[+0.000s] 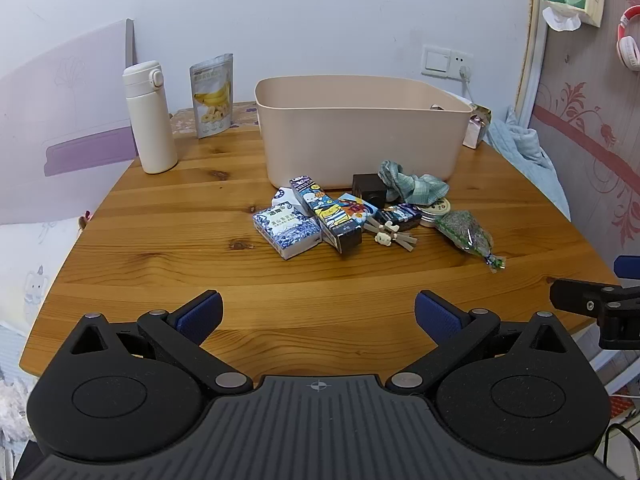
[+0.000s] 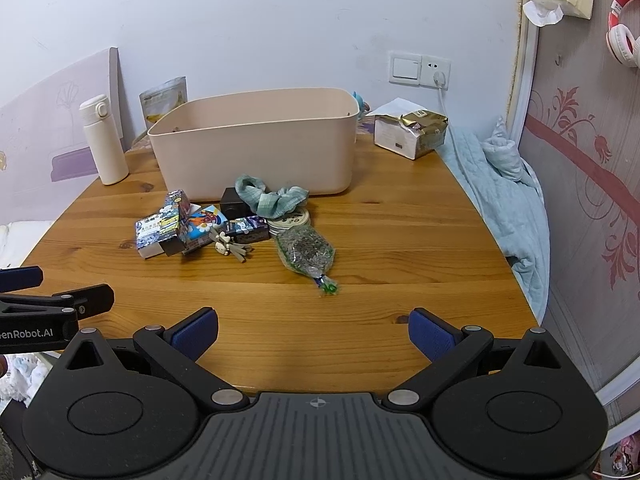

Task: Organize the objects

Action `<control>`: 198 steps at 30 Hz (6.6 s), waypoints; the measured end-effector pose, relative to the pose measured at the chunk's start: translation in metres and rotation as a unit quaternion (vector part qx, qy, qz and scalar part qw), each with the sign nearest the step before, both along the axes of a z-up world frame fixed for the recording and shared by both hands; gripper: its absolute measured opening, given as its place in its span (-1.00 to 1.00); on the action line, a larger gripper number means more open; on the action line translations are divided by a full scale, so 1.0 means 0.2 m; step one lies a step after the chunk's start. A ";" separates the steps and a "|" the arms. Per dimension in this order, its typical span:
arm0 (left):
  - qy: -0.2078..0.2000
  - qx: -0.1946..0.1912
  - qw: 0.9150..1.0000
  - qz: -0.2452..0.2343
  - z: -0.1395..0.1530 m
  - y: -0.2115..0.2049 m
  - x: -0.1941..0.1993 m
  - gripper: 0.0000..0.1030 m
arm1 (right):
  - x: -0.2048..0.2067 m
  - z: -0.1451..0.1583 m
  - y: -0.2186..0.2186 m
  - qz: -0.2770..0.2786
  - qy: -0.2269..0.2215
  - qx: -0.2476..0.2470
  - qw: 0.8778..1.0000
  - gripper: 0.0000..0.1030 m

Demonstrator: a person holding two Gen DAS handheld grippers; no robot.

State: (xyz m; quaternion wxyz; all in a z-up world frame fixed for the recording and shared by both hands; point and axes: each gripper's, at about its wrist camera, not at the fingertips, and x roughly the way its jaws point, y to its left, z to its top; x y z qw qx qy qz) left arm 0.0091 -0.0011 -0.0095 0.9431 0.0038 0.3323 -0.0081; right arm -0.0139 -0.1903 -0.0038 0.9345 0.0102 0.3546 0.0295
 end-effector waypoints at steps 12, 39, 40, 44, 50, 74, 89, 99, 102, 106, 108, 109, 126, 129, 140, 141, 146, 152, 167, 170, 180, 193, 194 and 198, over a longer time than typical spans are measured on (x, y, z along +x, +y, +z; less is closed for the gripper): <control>0.000 -0.001 1.000 0.000 0.00 0.00 0.00 1.00 | 0.02 0.00 0.01 0.000 0.002 -0.002 1.000 1.00; 0.004 0.001 1.000 0.001 -0.04 0.04 0.08 1.00 | 0.11 -0.04 0.01 -0.004 0.008 -0.003 1.000 1.00; 0.005 0.000 1.000 0.001 -0.04 0.04 0.08 1.00 | 0.11 -0.04 0.01 -0.004 0.007 -0.003 1.000 1.00; 0.009 -0.005 1.000 0.002 -0.04 0.05 0.13 1.00 | 0.13 -0.04 0.00 -0.006 0.003 -0.002 1.000 1.00; 0.013 -0.005 1.000 0.000 -0.06 0.05 0.20 1.00 | 0.18 -0.05 0.00 -0.008 0.004 -0.002 1.000 1.00; 0.048 -0.026 0.999 -0.002 -0.13 0.04 0.50 1.00 | 0.48 -0.17 -0.02 0.013 0.046 0.006 0.999 0.70; 0.051 -0.026 0.998 -0.018 -0.14 -0.02 0.70 1.00 | 0.68 -0.27 0.00 0.035 0.075 0.018 0.996 0.63; 0.073 -0.042 0.996 -0.027 -0.17 0.01 0.79 0.50 | 0.79 -0.31 0.02 0.039 0.091 0.016 0.995 0.52; 0.077 -0.042 0.996 -0.026 -0.18 0.01 0.80 0.31 | 0.81 -0.32 0.02 0.038 0.093 0.016 0.995 0.46; 0.079 -0.032 0.996 -0.032 -0.19 0.01 0.82 0.04 | 0.82 -0.32 0.03 0.040 0.095 0.016 0.995 0.31; 0.079 -0.028 0.996 -0.036 -0.19 0.01 0.82 -0.06 | 0.83 -0.32 0.04 0.041 0.096 0.015 0.994 0.26; 0.079 -0.028 0.996 -0.037 -0.19 0.00 0.82 -0.15 | 0.83 -0.32 0.05 0.041 0.096 0.013 0.994 0.23; 0.076 -0.044 0.996 -0.034 -0.17 0.05 0.80 -0.55 | 0.81 -0.31 0.05 0.049 0.088 0.006 0.995 -0.07; 0.070 -0.043 0.996 -0.034 -0.16 0.05 0.78 -0.55 | 0.80 -0.30 0.05 0.047 0.083 0.007 0.995 -0.08; 0.037 -0.042 0.998 -0.041 -0.05 0.08 0.68 -0.55 | 0.75 -0.18 0.00 0.032 0.051 0.008 0.998 -0.09; 0.033 -0.043 0.998 -0.042 -0.03 0.08 0.67 -0.55 | 0.74 -0.17 -0.01 0.030 0.047 0.008 0.998 -0.09; 0.016 -0.050 0.997 -0.049 0.03 0.10 0.63 -0.55 | 0.73 -0.10 -0.03 0.016 0.024 0.007 1.000 -0.09; -0.006 -0.051 0.997 -0.056 0.12 0.11 0.61 -0.55 | 0.69 0.00 -0.04 0.006 -0.007 0.007 1.000 -0.09; -0.072 -0.037 0.994 -0.068 0.34 0.09 0.59 -0.55 | 0.73 0.20 -0.05 0.001 -0.071 -0.003 0.997 -0.09; -0.080 -0.035 0.994 -0.064 0.37 0.10 0.63 -0.55 | 0.76 0.23 -0.05 0.001 -0.080 -0.005 0.997 -0.09; -0.105 -0.030 0.992 -0.060 0.48 0.10 0.82 -0.55 | 0.89 0.31 -0.05 -0.003 -0.099 -0.008 0.995 -0.09; -0.100 0.006 0.993 -0.064 0.48 0.03 1.24 -0.55 | 1.18 0.37 -0.01 -0.002 -0.110 -0.010 0.994 -0.09; -0.097 0.011 0.993 -0.064 0.46 0.03 1.27 -0.55 | 1.21 0.37 0.00 -0.001 -0.108 -0.013 0.994 -0.09; -0.069 0.013 0.994 -0.078 0.42 0.00 1.39 -0.55 | 1.32 0.35 0.03 0.004 -0.099 -0.026 0.995 -0.09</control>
